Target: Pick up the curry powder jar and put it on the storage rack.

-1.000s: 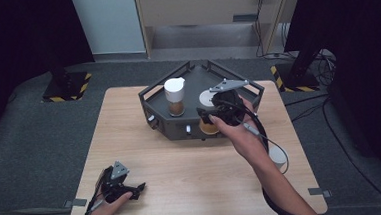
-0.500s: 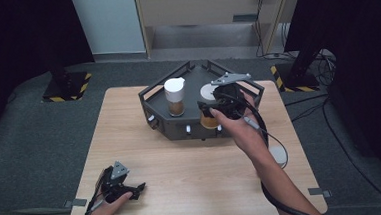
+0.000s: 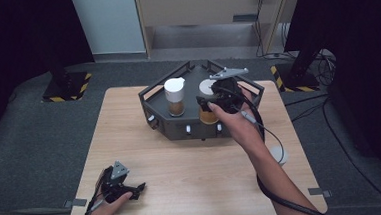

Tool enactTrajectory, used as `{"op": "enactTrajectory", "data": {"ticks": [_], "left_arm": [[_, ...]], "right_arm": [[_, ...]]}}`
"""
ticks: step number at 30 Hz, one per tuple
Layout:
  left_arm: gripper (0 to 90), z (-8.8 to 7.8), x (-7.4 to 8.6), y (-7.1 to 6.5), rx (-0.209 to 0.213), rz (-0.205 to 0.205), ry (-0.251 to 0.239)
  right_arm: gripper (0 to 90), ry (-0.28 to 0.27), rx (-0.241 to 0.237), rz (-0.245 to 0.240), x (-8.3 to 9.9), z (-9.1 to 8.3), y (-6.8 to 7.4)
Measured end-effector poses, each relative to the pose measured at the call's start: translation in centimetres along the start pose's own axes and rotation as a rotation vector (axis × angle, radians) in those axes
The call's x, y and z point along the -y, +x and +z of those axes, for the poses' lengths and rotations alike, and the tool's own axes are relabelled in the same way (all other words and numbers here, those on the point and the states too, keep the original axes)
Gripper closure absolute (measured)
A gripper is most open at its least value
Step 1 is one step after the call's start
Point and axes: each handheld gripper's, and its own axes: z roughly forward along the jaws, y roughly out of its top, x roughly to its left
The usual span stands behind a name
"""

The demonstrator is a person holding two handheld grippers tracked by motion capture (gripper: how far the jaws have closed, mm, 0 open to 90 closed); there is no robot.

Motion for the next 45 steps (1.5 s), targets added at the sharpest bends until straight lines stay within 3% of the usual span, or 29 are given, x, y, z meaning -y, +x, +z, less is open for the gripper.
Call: {"op": "enactTrajectory", "data": {"ticks": [23,45], "left_arm": [[0.0,0.0,0.0,0.0,0.000,-0.001,-0.001],[0.0,0.0,0.0,0.0,0.000,0.000,-0.001]], "right_arm": [[34.5,0.023,0.043,0.030,-1.6,2.7,-0.9],[34.5,0.016,0.072,0.053,-1.8,4.8,-1.4]]}}
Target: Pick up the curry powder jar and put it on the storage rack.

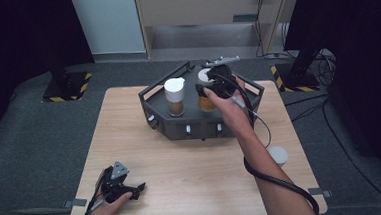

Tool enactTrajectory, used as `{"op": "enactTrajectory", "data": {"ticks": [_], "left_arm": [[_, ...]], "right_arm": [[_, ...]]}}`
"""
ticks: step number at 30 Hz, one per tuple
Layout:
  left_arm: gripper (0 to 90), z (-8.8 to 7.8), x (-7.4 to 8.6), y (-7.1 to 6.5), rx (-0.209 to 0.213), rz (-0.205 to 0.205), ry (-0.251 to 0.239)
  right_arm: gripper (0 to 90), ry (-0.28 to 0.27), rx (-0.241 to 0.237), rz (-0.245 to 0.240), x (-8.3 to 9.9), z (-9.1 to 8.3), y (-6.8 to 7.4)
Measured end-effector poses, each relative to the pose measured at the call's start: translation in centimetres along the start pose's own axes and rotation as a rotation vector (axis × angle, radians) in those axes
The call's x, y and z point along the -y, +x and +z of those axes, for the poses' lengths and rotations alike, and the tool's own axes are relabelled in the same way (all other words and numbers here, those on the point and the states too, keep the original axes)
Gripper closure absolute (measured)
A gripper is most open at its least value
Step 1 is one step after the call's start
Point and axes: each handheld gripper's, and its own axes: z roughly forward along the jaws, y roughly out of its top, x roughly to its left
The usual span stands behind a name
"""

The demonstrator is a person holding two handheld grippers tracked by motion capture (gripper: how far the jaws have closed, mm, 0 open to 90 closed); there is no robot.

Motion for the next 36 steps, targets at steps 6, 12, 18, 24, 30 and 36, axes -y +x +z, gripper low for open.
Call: {"op": "enactTrajectory", "data": {"ticks": [6,12,18,24,30,36], "left_arm": [[0.0,0.0,0.0,0.0,0.000,-0.001,0.000],[0.0,0.0,0.0,0.0,0.000,0.000,0.000],[0.0,0.0,0.0,0.0,0.000,0.000,0.000],[0.0,0.0,0.0,0.0,0.000,0.000,0.000],[0.0,0.0,0.0,0.0,0.000,0.000,0.000],[0.0,0.0,0.0,0.0,0.000,0.000,0.000]], "right_arm": [[34.5,0.009,0.006,0.010,-0.1,0.5,0.1],[34.5,0.016,0.019,0.020,0.1,1.2,0.2],[34.5,0.026,0.014,0.010,0.2,2.0,0.5],[34.5,0.030,0.011,0.009,0.3,2.5,0.8],[34.5,0.037,0.014,0.011,0.5,2.8,0.8],[34.5,0.040,0.017,0.019,0.7,3.2,0.5]]}}
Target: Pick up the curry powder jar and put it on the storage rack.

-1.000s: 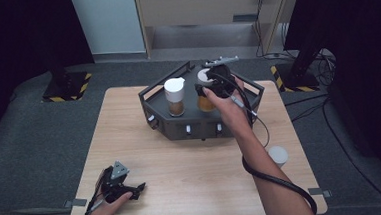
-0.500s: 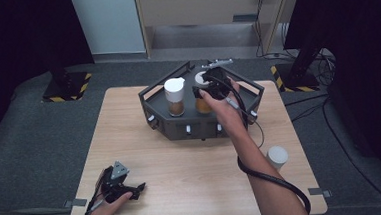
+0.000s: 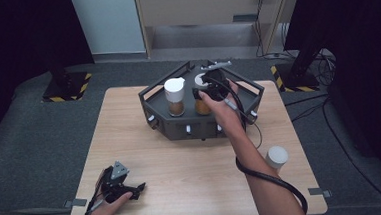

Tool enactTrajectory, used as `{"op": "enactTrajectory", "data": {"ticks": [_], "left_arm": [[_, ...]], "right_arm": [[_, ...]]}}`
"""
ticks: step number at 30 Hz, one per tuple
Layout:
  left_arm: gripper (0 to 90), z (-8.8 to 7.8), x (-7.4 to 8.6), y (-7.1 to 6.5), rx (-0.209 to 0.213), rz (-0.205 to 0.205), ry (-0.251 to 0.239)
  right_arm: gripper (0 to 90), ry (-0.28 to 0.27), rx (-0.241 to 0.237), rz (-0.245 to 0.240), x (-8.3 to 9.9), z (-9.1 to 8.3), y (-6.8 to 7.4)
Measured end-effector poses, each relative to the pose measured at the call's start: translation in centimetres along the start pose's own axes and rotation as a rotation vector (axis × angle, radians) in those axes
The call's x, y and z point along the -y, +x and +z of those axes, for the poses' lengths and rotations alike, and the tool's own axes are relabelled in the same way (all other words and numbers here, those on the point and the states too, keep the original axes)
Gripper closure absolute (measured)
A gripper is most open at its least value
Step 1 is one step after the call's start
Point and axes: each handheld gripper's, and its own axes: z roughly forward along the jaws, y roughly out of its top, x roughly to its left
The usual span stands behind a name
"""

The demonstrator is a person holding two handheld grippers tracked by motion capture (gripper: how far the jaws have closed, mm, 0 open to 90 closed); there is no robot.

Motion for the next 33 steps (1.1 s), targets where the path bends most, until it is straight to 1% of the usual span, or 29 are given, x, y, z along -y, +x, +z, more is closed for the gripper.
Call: {"op": "enactTrajectory", "data": {"ticks": [13,25,33], "left_arm": [[0.0,-0.01,-0.02,0.01,0.000,0.002,0.001],[0.0,-0.01,-0.02,0.01,0.000,0.002,0.002],[0.0,-0.02,-0.03,0.00,0.000,0.002,0.002]], "right_arm": [[34.5,0.006,0.001,0.021,0.30,0.58,-0.33],[34.5,0.012,-0.003,0.026,0.71,0.97,-0.50],[34.3,0.011,-0.004,0.024,0.81,0.90,-0.47]]}}
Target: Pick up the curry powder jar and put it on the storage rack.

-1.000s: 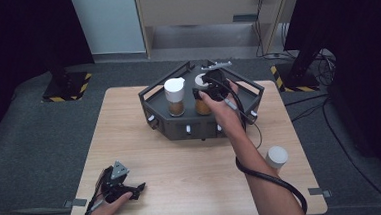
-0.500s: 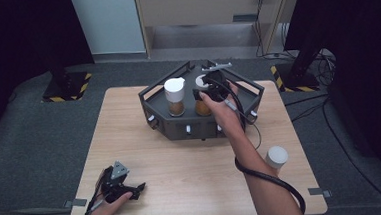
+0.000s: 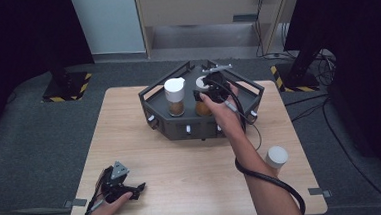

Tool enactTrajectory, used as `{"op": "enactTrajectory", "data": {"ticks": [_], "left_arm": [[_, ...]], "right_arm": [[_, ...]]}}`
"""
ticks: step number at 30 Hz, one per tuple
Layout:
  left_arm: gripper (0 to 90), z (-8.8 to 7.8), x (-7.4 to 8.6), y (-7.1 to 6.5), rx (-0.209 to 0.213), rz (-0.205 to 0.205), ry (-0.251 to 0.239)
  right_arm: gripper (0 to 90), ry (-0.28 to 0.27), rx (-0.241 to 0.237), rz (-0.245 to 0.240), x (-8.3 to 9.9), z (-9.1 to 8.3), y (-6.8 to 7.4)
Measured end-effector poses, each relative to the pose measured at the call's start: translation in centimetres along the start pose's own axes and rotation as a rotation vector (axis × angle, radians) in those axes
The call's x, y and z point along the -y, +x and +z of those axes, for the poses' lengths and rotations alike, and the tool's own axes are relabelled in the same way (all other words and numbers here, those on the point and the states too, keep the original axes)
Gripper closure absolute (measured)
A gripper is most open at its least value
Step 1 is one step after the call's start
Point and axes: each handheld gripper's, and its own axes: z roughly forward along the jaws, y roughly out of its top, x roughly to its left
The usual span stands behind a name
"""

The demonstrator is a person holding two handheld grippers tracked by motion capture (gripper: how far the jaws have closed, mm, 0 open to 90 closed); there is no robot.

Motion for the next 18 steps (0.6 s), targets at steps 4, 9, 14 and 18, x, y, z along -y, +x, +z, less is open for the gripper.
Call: {"op": "enactTrajectory", "data": {"ticks": [4,9,14,18], "left_arm": [[0.0,0.00,0.00,-0.01,0.000,0.000,0.000],[0.0,0.00,0.00,-0.01,0.000,0.000,0.000],[0.0,0.01,0.02,-0.01,-0.001,0.000,-0.001],[0.0,0.01,0.02,-0.02,-0.001,0.000,-0.001]], "right_arm": [[34.0,-0.007,-0.003,-0.001,0.24,-0.07,0.03],[33.0,-0.014,-0.014,0.012,0.34,-0.13,-0.21],[28.3,-0.014,-0.024,0.015,0.31,-0.16,-0.39],[21.4,-0.010,-0.023,0.002,0.35,-0.32,-0.28]]}}
